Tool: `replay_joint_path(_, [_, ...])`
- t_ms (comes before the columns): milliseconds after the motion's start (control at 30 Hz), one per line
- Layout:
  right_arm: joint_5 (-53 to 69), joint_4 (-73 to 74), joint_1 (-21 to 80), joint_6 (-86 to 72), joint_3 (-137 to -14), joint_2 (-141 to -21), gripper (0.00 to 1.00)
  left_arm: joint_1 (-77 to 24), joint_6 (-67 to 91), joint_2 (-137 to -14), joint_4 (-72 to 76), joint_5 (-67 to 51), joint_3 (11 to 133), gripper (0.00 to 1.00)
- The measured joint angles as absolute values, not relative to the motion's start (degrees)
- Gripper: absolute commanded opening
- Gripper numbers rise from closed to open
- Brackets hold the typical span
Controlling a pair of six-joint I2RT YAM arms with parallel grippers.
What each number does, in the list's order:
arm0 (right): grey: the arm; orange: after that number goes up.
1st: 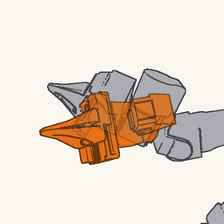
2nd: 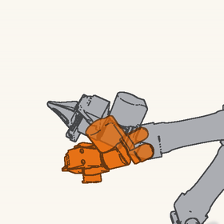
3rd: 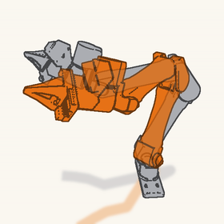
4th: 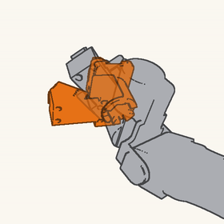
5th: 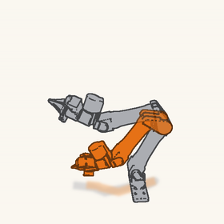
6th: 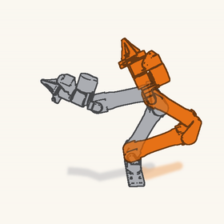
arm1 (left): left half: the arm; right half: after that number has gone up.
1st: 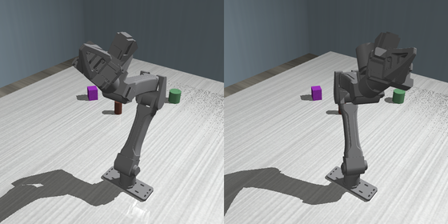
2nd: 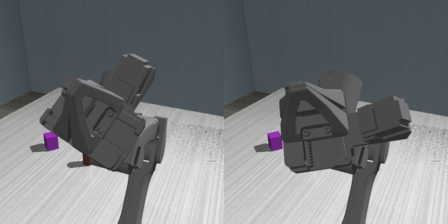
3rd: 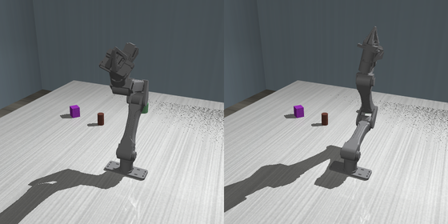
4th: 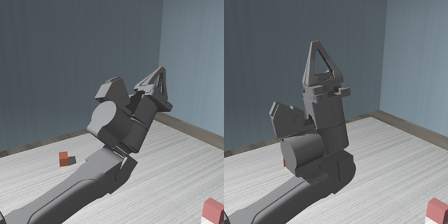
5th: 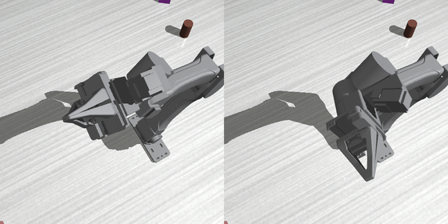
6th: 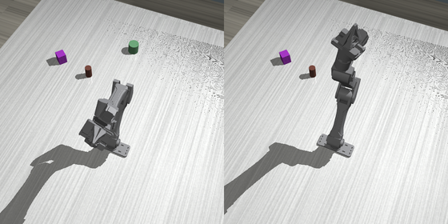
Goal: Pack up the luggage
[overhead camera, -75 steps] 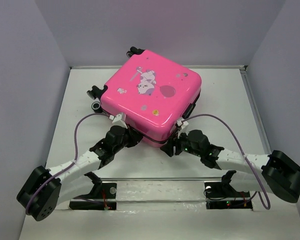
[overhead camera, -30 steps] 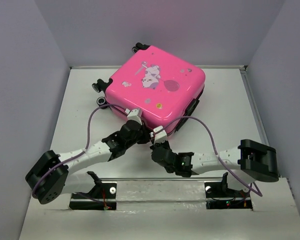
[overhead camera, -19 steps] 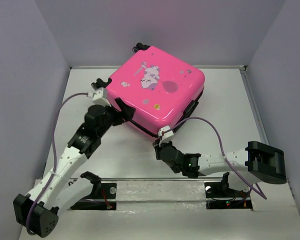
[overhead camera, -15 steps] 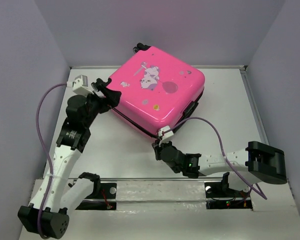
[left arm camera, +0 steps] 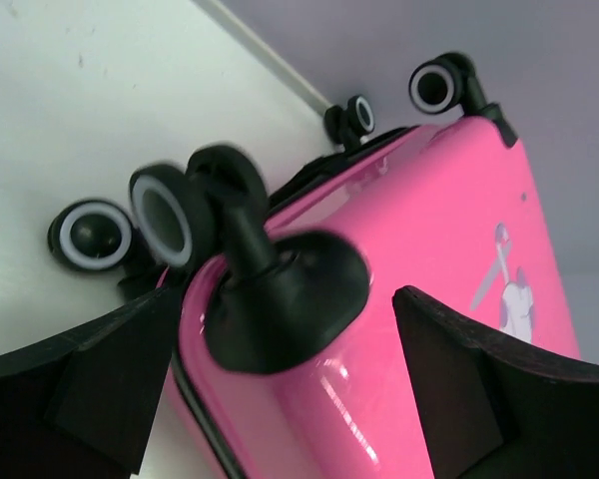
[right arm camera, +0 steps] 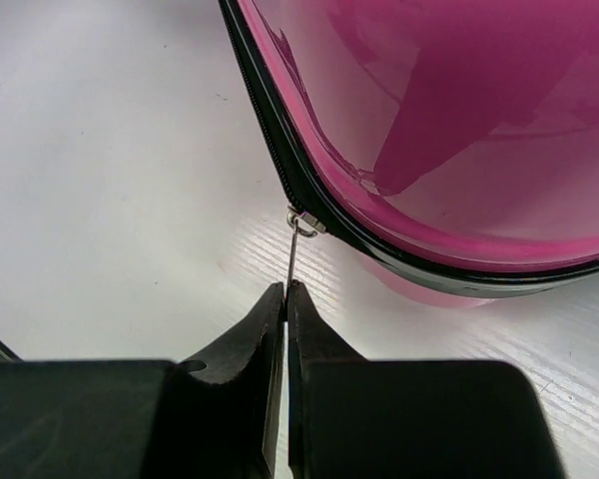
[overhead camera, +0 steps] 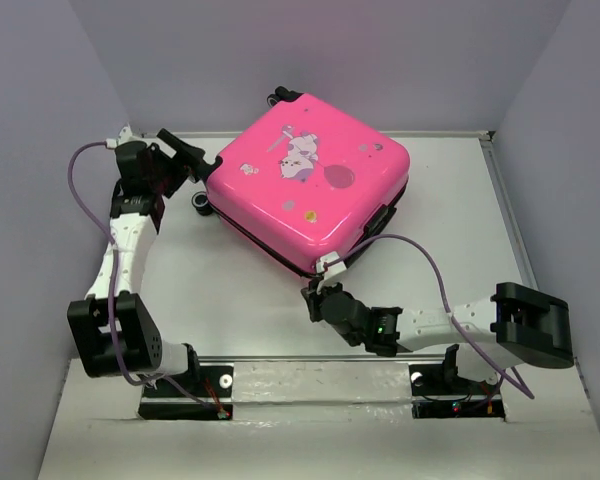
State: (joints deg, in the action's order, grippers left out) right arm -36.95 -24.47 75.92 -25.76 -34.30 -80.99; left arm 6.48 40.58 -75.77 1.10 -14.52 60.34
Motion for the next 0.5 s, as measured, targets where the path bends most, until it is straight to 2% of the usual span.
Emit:
replay_joint_path(200, [-36.4, -24.49, 75.92, -25.76, -34.33, -81.17, 0.07, 6.48, 41.6, -85.91, 4.93, -14.7, 69.93, 0.99])
replay_joint_path(500, [-35.97, -24.58, 75.9, -26.92, -34.35, -81.69, 0.07, 6.37, 43.44, -92.64, 6.26, -15.66, 70.76, 0.96])
